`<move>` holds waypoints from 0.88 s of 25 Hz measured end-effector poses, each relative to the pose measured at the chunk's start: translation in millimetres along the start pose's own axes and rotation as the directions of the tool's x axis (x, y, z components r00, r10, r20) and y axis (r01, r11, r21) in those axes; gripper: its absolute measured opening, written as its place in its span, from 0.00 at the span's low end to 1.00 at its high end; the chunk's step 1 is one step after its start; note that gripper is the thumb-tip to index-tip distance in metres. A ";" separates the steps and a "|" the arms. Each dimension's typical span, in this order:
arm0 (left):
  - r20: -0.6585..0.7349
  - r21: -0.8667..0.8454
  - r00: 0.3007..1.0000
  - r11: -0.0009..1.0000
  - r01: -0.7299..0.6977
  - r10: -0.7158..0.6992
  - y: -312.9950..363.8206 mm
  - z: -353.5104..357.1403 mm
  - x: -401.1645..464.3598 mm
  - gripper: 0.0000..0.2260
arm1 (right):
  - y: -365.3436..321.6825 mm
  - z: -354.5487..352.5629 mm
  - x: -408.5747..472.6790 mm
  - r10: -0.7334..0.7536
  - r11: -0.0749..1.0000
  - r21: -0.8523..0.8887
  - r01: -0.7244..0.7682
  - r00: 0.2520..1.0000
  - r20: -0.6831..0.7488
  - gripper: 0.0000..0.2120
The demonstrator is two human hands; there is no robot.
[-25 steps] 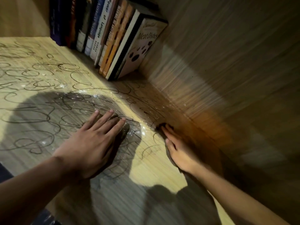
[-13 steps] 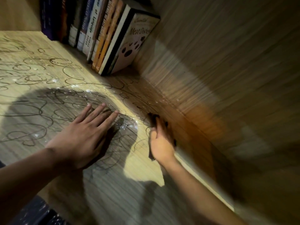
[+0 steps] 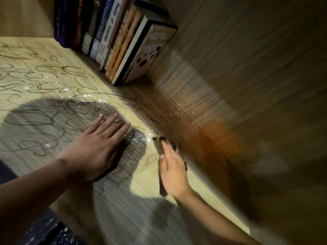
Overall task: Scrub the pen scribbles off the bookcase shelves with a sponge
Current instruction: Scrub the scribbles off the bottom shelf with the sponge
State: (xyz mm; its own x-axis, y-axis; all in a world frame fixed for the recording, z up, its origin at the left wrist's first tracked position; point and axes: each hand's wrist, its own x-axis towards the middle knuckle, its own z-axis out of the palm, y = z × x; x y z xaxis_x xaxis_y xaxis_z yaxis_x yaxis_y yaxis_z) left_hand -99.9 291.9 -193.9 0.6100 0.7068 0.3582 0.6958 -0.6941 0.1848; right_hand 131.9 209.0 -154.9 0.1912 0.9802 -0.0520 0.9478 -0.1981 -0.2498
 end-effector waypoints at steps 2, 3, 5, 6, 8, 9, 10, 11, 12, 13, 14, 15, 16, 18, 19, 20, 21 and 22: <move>0.002 0.020 1.000 1.000 -0.016 0.016 -1.7 -2.2 -1.0 0.31 | 14.2 -16.1 -31.0 -0.188 0.981 -0.026 0.192 0.977 0.101 0.23; -0.003 0.023 1.000 0.999 -0.024 0.024 -2.3 -3.3 -0.8 0.31 | 30.2 -26.1 -27.9 -0.174 0.982 -0.048 0.182 0.975 0.137 0.24; 0.002 0.013 1.000 0.999 -0.031 0.031 -2.1 -3.5 0.0 0.30 | 68.0 -36.8 4.4 0.037 0.994 -0.107 -0.025 0.993 0.111 0.24; 0.003 0.006 1.000 1.000 -0.023 0.023 -1.7 -3.0 -0.5 0.30 | 84.1 -34.4 30.8 0.194 0.978 -0.090 -0.188 0.979 0.058 0.24; 0.003 0.007 1.000 1.000 -0.021 0.021 -0.9 -1.5 0.5 0.30 | 89.3 -24.5 75.8 0.491 0.871 0.027 -0.491 0.870 -0.037 0.25; 0.001 0.007 1.000 1.000 -0.023 0.023 -0.6 -1.5 1.0 0.29 | 80.5 -19.4 91.9 0.555 0.832 0.073 -0.550 0.828 -0.082 0.27; -0.005 0.008 1.000 1.000 -0.023 0.023 -0.6 -2.3 1.2 0.29 | 63.7 -15.2 96.3 0.545 0.838 0.089 -0.538 0.831 -0.113 0.29; -0.008 0.012 1.000 1.000 -0.022 0.022 -1.1 -2.9 1.0 0.30 | 48.7 -8.1 88.6 0.473 0.881 0.075 -0.467 0.871 -0.132 0.29; -0.007 0.014 1.000 1.000 -0.020 0.020 -1.2 -3.4 0.9 0.30 | 37.7 -1.1 66.7 0.329 0.944 0.051 -0.325 0.934 -0.140 0.27; -0.007 0.012 1.000 1.000 -0.022 0.022 -1.1 -3.5 1.4 0.30 | 29.9 0.3 33.3 0.125 0.992 0.027 -0.123 0.986 -0.113 0.25; -0.006 0.011 1.000 1.000 -0.027 0.027 -0.1 -3.0 1.9 0.30 | 28.6 -3.2 -7.2 -0.047 0.998 0.046 0.049 0.997 -0.055 0.24; -0.004 0.010 1.000 1.000 -0.028 0.028 0.2 -2.0 2.1 0.30 | 40.2 -7.5 -43.9 -0.142 0.988 0.066 0.142 0.990 -0.009 0.24; -0.006 0.009 1.000 1.000 -0.024 0.024 0.2 -1.4 1.7 0.30 | 69.8 -14.6 -64.5 -0.162 0.986 0.033 0.162 0.987 0.020 0.25; -0.012 0.009 1.000 1.000 -0.026 0.026 -1.1 -2.9 0.1 0.30 | 133.2 -35.7 -61.7 0.018 0.999 -0.040 -0.019 0.999 -0.038 0.23; -0.006 0.011 0.999 0.999 -0.033 0.033 -0.8 -3.6 0.0 0.30 | 159.4 -41.3 -45.5 0.221 0.973 -0.045 -0.226 0.970 -0.097 0.21; 0.003 0.012 0.999 0.999 -0.035 0.035 -0.3 -4.6 0.6 0.30 | 170.1 -44.2 -23.8 0.450 0.889 -0.005 -0.457 0.877 -0.166 0.21; 0.006 0.007 1.000 1.000 -0.028 0.028 0.5 -5.5 1.4 0.30 | 166.1 -42.1 -0.3 0.606 0.790 0.048 -0.611 0.766 -0.215 0.22; 0.006 0.000 1.000 1.000 -0.020 0.020 1.1 -6.0 2.0 0.29 | 148.2 -37.2 21.4 0.657 0.744 0.052 -0.667 0.715 -0.239 0.23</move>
State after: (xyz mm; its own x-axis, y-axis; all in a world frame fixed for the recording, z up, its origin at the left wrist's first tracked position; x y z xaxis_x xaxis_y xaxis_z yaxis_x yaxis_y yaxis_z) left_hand -100.2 291.7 -187.4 0.6263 0.6932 0.3567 0.6831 -0.7084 0.1775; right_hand 285.9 200.7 -157.1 0.8207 0.5706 0.0300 0.5640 -0.8007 -0.2017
